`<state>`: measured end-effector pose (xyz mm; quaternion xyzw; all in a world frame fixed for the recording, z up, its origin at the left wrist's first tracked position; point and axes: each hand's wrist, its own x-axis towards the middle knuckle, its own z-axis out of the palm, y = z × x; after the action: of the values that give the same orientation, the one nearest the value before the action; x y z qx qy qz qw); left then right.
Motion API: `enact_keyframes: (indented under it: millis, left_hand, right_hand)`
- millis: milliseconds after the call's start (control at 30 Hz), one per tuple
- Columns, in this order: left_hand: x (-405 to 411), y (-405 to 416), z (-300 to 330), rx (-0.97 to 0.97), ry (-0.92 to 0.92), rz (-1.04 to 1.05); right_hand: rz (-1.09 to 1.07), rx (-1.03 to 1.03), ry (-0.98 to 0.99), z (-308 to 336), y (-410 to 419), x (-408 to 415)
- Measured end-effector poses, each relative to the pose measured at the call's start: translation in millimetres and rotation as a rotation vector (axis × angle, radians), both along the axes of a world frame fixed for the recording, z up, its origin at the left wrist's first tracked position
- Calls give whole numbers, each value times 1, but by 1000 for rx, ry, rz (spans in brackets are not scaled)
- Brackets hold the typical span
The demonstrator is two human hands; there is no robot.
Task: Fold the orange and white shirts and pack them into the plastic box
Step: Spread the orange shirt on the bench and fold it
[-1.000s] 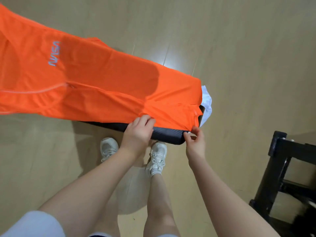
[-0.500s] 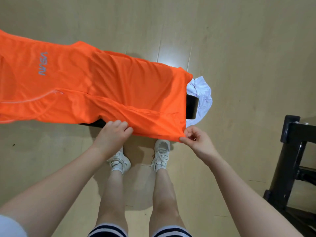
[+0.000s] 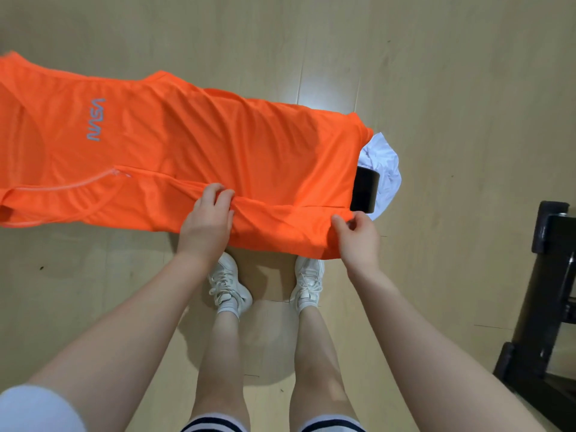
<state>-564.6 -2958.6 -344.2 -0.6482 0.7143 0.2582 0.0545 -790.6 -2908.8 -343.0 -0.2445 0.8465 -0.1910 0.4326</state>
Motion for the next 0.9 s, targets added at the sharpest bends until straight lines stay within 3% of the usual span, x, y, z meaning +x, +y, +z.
enact_keyframes:
  millis: [133,200,333,433,567,700,900]
  left_hand:
    - [7,-7,4,-33,28,26]
    - [16,-2,5,-93,52,18]
    - [47,13,1,-98,76,272]
    - [77,20,1,-100,80,572]
    - [114,18,6,-18,174,1144]
    - [161,2,-7,156,382,1625]
    - [222,-33,-19,96,897,1885]
  right_hand:
    - [-274,-35,-16,2,-6,-13]
    - [-297,9,2,4,-10,-15]
    - [197,-61,258,21,-14,13]
    - [611,-156,173,29,-20,62]
    - [1001,-186,88,24,-43,139]
    - [1179,-189,206,13,-74,206]
    - [1236,-153,434,-3,-114,266]
